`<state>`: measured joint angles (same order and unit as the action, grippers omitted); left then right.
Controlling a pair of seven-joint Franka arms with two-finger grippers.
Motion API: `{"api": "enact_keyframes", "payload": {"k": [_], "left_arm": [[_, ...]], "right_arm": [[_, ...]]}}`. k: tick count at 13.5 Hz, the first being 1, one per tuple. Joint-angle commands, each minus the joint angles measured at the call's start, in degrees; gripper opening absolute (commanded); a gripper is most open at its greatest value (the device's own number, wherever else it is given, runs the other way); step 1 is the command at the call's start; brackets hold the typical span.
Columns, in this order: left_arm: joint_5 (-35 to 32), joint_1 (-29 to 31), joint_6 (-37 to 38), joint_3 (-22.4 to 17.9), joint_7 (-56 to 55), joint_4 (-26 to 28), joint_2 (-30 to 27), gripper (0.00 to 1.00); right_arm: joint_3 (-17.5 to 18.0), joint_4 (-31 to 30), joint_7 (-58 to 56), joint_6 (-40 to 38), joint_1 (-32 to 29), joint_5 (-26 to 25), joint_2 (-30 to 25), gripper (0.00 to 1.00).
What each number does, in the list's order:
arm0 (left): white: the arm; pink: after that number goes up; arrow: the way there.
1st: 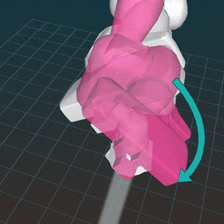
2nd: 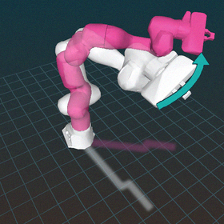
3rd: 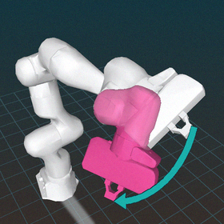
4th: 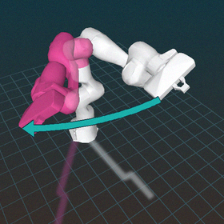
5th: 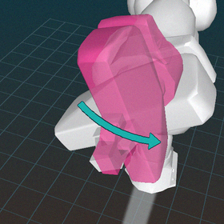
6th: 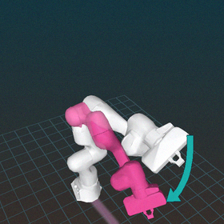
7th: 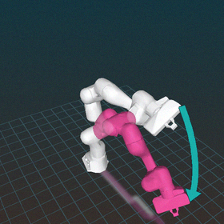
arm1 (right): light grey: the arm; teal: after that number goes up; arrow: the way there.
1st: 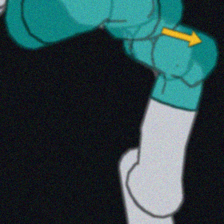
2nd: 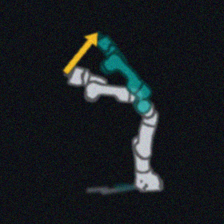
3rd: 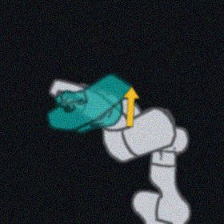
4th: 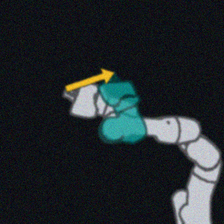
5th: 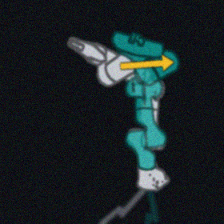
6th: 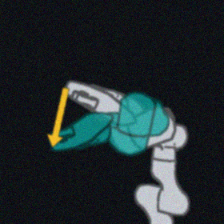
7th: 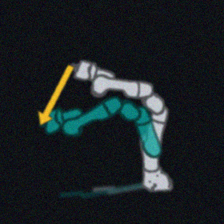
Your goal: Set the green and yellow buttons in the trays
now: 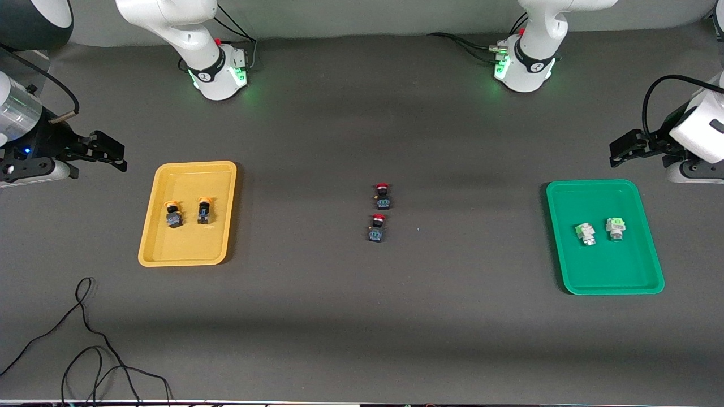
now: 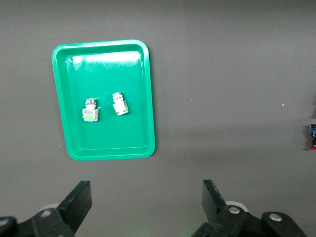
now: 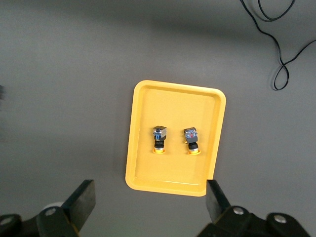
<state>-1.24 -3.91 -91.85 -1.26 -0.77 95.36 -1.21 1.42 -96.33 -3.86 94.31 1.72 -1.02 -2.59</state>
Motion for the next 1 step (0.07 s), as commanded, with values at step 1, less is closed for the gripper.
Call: {"api": "enact_keyframes", "payload": {"k": [1], "left_arm": [[0.18, -0.93, 1.41, -0.50, -0.90, -0.78, -0.29, 1.00]], "right_arm": [[0.16, 1.14, 1.66, -0.97, 0.39, -1.17, 0.57, 0.99]]}}
